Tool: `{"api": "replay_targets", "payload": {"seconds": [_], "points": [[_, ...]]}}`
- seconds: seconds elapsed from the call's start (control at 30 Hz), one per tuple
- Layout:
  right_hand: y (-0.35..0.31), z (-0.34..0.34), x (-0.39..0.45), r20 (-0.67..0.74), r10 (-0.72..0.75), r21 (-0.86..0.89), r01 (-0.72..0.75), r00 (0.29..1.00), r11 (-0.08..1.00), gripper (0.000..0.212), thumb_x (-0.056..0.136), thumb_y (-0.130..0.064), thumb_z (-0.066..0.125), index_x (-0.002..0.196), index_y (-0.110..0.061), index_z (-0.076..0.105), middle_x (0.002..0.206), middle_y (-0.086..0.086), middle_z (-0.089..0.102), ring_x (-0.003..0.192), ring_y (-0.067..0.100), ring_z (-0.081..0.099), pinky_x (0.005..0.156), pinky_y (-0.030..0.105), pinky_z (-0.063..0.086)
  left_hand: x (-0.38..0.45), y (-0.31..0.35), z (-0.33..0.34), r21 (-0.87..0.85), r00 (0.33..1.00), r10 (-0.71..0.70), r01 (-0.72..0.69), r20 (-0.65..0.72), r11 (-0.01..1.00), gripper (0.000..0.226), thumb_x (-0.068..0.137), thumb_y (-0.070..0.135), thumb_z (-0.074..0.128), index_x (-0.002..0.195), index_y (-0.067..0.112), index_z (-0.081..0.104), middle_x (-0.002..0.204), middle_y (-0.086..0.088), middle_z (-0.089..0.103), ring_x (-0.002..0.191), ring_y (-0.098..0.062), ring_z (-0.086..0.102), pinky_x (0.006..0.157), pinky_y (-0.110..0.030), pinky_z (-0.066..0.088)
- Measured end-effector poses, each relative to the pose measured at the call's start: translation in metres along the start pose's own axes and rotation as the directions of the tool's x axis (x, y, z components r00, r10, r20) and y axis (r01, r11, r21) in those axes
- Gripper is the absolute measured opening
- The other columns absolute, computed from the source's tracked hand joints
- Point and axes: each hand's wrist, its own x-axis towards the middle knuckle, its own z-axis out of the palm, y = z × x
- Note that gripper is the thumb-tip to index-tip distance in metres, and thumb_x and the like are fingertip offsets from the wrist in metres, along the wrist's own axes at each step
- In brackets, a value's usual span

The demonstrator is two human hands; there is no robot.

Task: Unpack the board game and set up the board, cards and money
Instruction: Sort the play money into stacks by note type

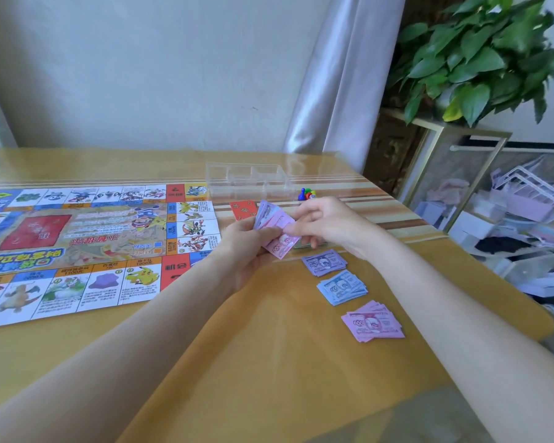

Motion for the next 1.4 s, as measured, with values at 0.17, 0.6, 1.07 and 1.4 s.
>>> {"api": "replay_targets", "payload": {"seconds": [0.17, 0.6, 1.07, 1.4], "points": [[0.003, -0.006, -0.019, 0.003, 0.004, -0.030, -0.003, 1.000, 1.000, 0.029, 0.078, 0.001, 0.071, 0.105, 0.004, 0.062, 0.075, 0.009, 0.063, 0.050, 0.010, 0.052, 0.050, 0.016, 0.045, -0.015, -0.001, 0.003, -0.006, 0.992, -0.010, 0.010, 0.125, 1.000, 0.020, 0.095, 0.003, 0.045, 0.103, 0.006, 0.064, 0.087, -0.006, 0.071, 0.073, -0.015, 0.069, 0.071, -0.027, 0.058], [0.012, -0.015, -0.048, -0.034, 0.001, 0.104, 0.003, 0.999, 0.995, 0.019, 0.078, 0.005, 0.069, 0.089, -0.007, 0.062, 0.074, 0.006, 0.065, 0.049, 0.007, 0.055, 0.054, 0.017, 0.047, -0.025, -0.003, 0.018, 0.052, 0.994, 0.021, -0.026, 0.107, 0.998, 0.023, 0.087, -0.008, 0.053, 0.099, 0.009, 0.063, 0.081, -0.004, 0.072, 0.070, -0.013, 0.070, 0.067, -0.025, 0.059], [0.016, -0.035, -0.042, -0.390, -0.169, -0.406, -0.004, 0.905, 0.914, 0.020, 0.084, -0.004, 0.063, 0.075, -0.019, 0.053, 0.074, 0.003, 0.063, 0.051, 0.006, 0.059, 0.049, 0.020, 0.043, -0.023, 0.000, 0.004, 0.066, 0.999, 0.009, -0.011, 0.034, 0.998, 0.036, 0.081, -0.017, 0.056, 0.111, 0.003, 0.058, 0.092, -0.009, 0.067, 0.080, -0.018, 0.064, 0.066, -0.022, 0.058], [0.000, -0.005, -0.039, -0.171, -0.121, -0.189, 0.088, 0.978, 0.978, 0.019, 0.072, -0.012, 0.079, 0.073, -0.015, 0.060, 0.063, 0.001, 0.063, 0.049, 0.013, 0.052, 0.054, 0.024, 0.043, -0.024, 0.004, 0.013, 0.060, 0.998, 0.044, -0.046, 0.040, 0.997, 0.025, 0.085, -0.008, 0.057, 0.109, 0.000, 0.060, 0.093, -0.012, 0.067, 0.077, -0.017, 0.065, 0.065, -0.020, 0.057]]}}
